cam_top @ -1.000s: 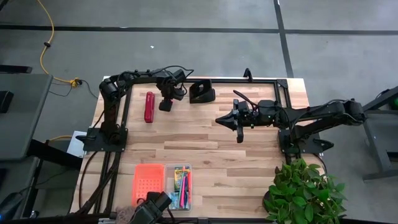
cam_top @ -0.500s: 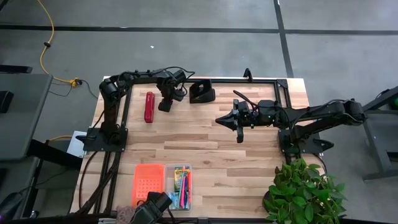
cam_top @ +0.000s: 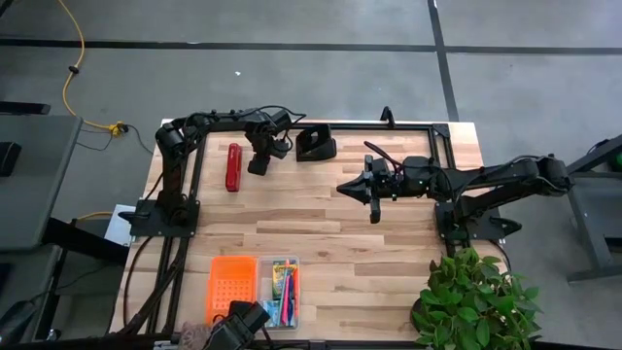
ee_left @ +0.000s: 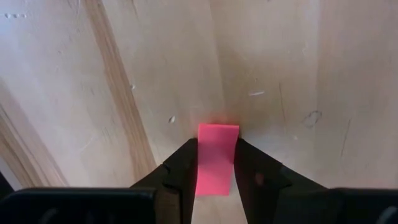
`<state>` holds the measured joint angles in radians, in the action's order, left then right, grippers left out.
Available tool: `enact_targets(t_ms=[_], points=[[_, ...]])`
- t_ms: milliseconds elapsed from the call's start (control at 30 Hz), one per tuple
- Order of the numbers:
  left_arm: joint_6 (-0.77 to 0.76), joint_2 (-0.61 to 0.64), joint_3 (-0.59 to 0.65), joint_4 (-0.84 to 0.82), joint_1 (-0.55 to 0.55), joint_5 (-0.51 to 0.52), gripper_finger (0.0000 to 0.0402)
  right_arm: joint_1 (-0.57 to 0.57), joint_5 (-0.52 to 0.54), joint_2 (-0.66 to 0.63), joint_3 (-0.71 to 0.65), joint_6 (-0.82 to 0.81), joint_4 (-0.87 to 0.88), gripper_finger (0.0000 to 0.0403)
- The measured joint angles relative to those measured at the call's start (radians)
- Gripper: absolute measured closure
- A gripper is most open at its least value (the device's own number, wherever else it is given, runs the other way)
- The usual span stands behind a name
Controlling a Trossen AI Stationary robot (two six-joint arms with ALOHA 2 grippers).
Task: Pack school essentials
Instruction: Put the pink eraser into the supply box
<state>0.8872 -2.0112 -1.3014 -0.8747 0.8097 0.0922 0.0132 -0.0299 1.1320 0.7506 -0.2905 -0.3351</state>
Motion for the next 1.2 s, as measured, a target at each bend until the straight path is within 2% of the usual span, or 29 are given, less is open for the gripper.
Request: enact_targets(t_ms=[433,633,833,1033,1100,1200], points=[[-0.067,0.122,-0.082,-0.032,0.000,0.015,0.0312,0.000,0.000,0.000,0.000,0.005,0.003,0.0403],[-0.189,0.229,-0.177,-0.058,-0.004,0.020,0.0312,0.000,0.000,0.000,0.000,0.011,0.003,0.0403],[-0.389,0.413,-0.205,-0.034,-0.005,-0.148,0.0312,0.000,-0.013,0.000,0.000,0.011,0.003,0.0403],[-0.649,0.579,-0.200,0.028,-0.005,-0.477,0.0312,0.000,-0.016,0.000,0.000,0.020,0.003,0.0403],[-0.710,0.632,-0.176,0.078,-0.021,-0.572,0.0312,0.000,-0.016,0.000,0.000,0.026,0.003,0.0403],[-0.805,0.721,-0.085,0.202,-0.065,-0.637,0.0312,0.000,-0.016,0.000,0.000,0.029,0.003,0.0403]])
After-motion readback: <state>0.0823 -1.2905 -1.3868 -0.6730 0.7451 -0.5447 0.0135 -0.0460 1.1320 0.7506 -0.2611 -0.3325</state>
